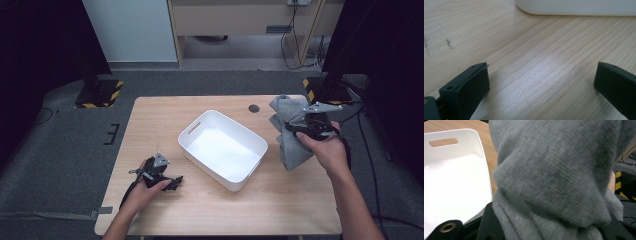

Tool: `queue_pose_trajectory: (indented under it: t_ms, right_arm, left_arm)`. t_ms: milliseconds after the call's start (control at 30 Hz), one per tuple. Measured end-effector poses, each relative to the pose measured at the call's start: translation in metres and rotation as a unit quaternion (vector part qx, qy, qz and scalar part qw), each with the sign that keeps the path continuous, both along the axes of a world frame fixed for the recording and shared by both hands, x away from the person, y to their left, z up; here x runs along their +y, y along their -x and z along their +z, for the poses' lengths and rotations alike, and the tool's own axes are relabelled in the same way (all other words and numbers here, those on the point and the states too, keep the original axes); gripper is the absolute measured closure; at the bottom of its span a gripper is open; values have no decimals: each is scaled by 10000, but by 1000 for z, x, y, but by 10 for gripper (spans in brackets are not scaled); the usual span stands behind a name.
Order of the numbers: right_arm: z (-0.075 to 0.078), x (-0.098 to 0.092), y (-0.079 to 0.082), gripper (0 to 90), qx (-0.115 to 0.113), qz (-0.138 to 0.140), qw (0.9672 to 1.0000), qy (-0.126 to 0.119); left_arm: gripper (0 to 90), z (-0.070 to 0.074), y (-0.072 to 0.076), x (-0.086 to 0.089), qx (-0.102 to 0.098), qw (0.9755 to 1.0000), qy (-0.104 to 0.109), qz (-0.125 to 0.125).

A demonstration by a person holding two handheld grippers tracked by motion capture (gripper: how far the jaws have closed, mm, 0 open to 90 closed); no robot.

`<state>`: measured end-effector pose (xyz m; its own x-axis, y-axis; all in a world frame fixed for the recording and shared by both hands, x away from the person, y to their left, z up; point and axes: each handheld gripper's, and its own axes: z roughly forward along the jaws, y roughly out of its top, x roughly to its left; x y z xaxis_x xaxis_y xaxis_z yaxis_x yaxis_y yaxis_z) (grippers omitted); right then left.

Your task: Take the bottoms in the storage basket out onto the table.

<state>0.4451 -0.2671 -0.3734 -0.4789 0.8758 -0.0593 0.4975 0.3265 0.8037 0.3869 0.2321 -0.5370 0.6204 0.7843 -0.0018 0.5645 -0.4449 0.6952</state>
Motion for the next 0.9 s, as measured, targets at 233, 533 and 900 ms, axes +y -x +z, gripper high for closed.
queue_pose_trajectory:
  t_ms: [233,533,900]
  right_arm:
    - [-6,-3,1,540,54,-8,10000,23]
    - [-17,-4,2,541,99,-40,9999,104]
    - [-31,-8,3,541,183,-87,9997,159]
  left_arm:
    - [0,0,0,0,1,10000,0,-1]
    - [0,0,0,0,0,10000,0,0]
    - [0,0,0,0,0,10000,0,-1]
